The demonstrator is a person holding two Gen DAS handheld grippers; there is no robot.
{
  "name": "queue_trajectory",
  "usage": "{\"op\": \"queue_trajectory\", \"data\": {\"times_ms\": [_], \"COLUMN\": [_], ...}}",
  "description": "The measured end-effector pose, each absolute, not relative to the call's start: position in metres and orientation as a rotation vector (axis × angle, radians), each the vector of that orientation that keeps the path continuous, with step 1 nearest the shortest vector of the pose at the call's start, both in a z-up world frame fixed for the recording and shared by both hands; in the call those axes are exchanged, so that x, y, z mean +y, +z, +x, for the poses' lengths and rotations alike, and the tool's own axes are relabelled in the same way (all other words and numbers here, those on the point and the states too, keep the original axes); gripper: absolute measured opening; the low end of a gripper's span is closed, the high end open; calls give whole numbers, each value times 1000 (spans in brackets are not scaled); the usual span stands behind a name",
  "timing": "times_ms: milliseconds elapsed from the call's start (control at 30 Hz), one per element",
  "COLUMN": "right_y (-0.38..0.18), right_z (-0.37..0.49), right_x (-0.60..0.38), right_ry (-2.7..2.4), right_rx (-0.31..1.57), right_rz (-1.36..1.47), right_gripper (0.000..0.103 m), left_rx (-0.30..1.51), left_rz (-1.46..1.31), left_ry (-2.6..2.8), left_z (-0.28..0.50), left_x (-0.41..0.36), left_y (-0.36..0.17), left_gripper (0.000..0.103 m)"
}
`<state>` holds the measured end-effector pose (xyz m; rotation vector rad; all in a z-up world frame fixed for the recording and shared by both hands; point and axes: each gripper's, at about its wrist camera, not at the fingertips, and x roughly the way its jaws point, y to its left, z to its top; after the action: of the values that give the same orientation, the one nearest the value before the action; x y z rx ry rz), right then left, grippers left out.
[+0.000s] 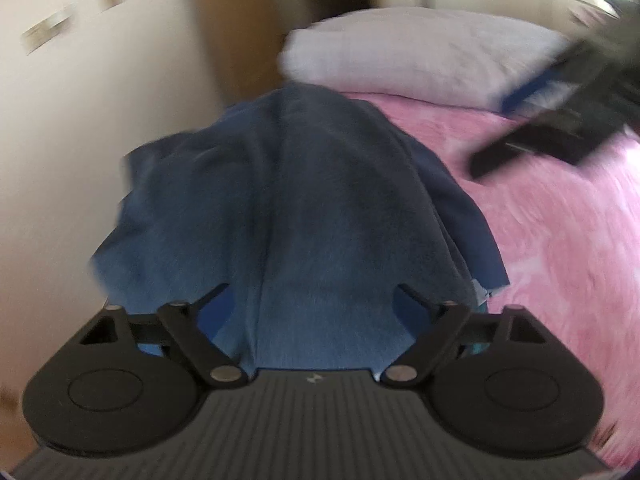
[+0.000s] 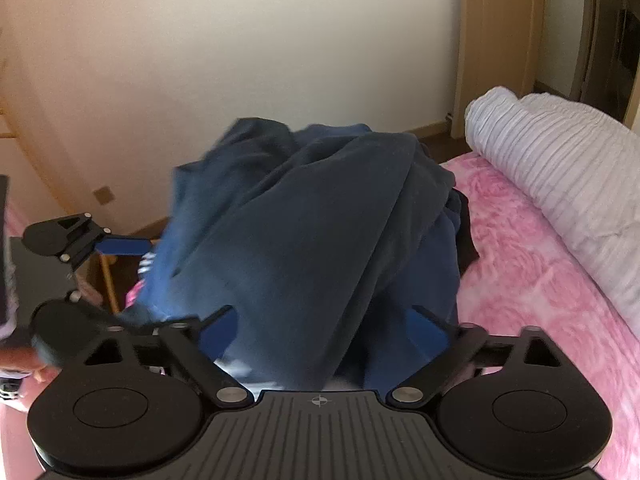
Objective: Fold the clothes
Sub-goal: 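Grasp the dark grey garment on the pile with both grippers, then lift the dark grey garment with both grippers and lay it flat on the bedspread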
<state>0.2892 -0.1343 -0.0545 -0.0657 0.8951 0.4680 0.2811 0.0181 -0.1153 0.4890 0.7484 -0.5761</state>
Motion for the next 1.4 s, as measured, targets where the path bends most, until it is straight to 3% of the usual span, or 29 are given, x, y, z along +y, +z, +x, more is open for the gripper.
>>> {"op": "queue_trajectory", "data": {"times_ms": [67, 200, 267, 300, 367, 400, 433, 467, 533, 567, 733, 967, 1233, 1333, 1400], "right_y": [-71, -102, -111, -113, -117, -119, -121, -119, -107, -98, -42, 2, 7, -17, -39], "right_z": [321, 371, 383, 386, 392, 395, 398, 397, 391, 385, 331, 174, -75, -173, -230], "right_x": [-128, -125, -123, -122, -120, -119, -117, -119, -126, -135, -201, -338, -501, -560, -591], "right_ry": [448, 417, 425, 425, 425, 425, 425, 422, 419, 409, 328, 165, -159, -378, -553], "right_rx": [907, 956, 976, 986, 1006, 1016, 1026, 1024, 1004, 979, 819, 722, 760, 869, 951], "right_rz": [-53, 66, 100, 106, 118, 124, 129, 131, 150, 167, 245, 273, 263, 300, 359], "right_gripper": [90, 90, 83, 69, 57, 39, 25, 19, 4, 3, 3, 3, 3, 3, 4], "left_rx": [739, 734, 728, 725, 731, 741, 749, 744, 691, 661, 504, 395, 512, 584, 582], "left_rz": [530, 586, 588, 588, 573, 552, 535, 534, 555, 563, 588, 608, 637, 707, 759], "left_ry": [-622, -690, -689, -689, -679, -686, -693, -708, -752, -774, -882, -1001, -1387, -1529, -1583], "left_z": [287, 298, 298, 298, 304, 307, 310, 308, 299, 293, 245, 122, -100, -168, -191], "left_x": [18, 18, 22, 24, 29, 31, 32, 31, 24, 21, -21, -134, -288, -323, -329], "left_y": [-128, -151, -154, -156, -154, -150, -146, -140, -124, -116, -70, -37, -76, -97, -104], "left_gripper": [78, 55, 44, 32, 18, 12, 10, 9, 7, 7, 6, 6, 7, 15, 32]}}
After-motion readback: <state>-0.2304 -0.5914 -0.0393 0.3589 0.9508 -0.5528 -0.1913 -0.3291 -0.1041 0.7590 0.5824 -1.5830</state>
